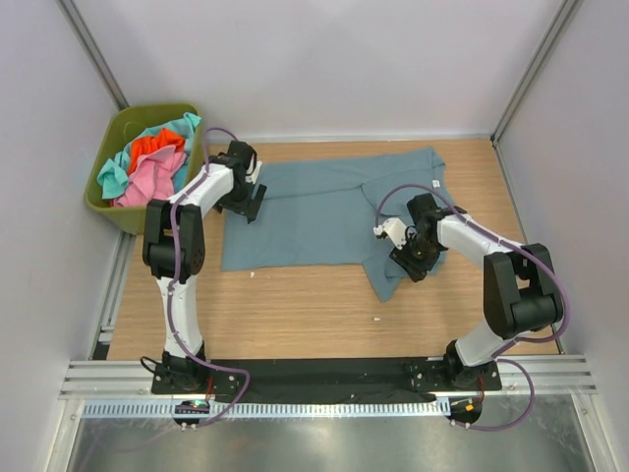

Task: Fold and stack the t-shirts
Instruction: Fold the tshirt

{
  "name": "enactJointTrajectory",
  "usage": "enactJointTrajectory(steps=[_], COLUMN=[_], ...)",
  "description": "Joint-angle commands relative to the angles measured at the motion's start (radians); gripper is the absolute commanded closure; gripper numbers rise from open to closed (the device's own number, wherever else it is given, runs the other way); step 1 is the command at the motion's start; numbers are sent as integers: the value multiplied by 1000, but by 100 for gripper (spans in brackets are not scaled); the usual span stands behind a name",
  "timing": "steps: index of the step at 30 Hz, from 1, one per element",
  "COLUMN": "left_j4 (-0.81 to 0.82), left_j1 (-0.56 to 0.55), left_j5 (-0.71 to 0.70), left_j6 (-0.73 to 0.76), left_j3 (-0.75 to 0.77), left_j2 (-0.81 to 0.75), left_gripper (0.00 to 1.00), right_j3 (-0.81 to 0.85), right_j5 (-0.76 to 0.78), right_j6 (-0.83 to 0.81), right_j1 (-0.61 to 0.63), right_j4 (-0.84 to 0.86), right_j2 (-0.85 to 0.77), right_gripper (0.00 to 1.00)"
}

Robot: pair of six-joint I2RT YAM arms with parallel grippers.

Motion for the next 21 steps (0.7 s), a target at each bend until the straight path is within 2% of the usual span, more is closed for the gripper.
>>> enactJointTrajectory(steps=[1, 6, 9, 12, 13, 16, 21], left_j4=[1, 1, -1, 1, 1, 2, 6], left_j1=[-7, -20, -25, -24, -24, -24, -25], left_j5=[-17, -23, -26, -29, -29, -29, -29], left_j6=[-1, 3, 5, 3, 3, 3, 2], left_j3=[11, 14, 20, 21, 21, 20, 23], left_j2=[-9, 2, 6, 9, 11, 11, 14], left_gripper=[13, 13, 13, 13, 13, 13, 13], right_j3=[-19, -55, -55, -45, -42, -9, 89], right_j5=[47, 99, 110, 111, 111, 116, 166], right_j6=[-33, -42, -42, -48, -47, -53, -105], right_j1=[11, 18, 21, 21, 23, 23, 21], right_j4=[75, 167, 184, 177, 176, 162, 130], right_j2=[1, 18, 36, 44, 41, -11, -47], right_gripper=[54, 55, 61, 75, 84, 97, 99])
